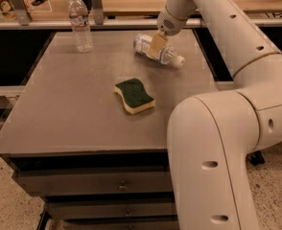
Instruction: Place blue plastic bottle upright
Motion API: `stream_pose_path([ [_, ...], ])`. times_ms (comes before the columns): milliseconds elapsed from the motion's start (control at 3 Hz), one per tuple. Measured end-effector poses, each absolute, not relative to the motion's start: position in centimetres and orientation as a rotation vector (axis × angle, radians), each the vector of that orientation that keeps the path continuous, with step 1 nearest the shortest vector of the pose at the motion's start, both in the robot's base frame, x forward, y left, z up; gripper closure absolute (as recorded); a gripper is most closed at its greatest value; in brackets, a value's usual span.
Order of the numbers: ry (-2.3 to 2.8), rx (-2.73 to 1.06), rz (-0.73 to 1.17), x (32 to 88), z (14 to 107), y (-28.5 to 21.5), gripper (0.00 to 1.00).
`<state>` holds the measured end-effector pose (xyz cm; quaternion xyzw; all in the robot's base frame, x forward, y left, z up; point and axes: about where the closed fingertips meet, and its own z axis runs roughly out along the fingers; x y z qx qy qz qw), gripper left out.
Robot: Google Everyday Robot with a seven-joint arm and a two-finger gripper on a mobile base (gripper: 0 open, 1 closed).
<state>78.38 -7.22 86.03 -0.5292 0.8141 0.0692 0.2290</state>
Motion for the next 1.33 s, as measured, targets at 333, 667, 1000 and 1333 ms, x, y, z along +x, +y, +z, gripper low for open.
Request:
stream_pose_path([
  [333,2.221,-1.48,0.187,78.3,86.2,-6.8,0.64],
  [667,2.197,-1.499,0.186,78.2,86.5,-6.5,0.87],
  [1000,2.174,-1.531,0.18,77.8,86.5,-6.2,1.0],
  [1333,2.103,-1.625,0.087,77.1,88.4,-6.1,1.0],
])
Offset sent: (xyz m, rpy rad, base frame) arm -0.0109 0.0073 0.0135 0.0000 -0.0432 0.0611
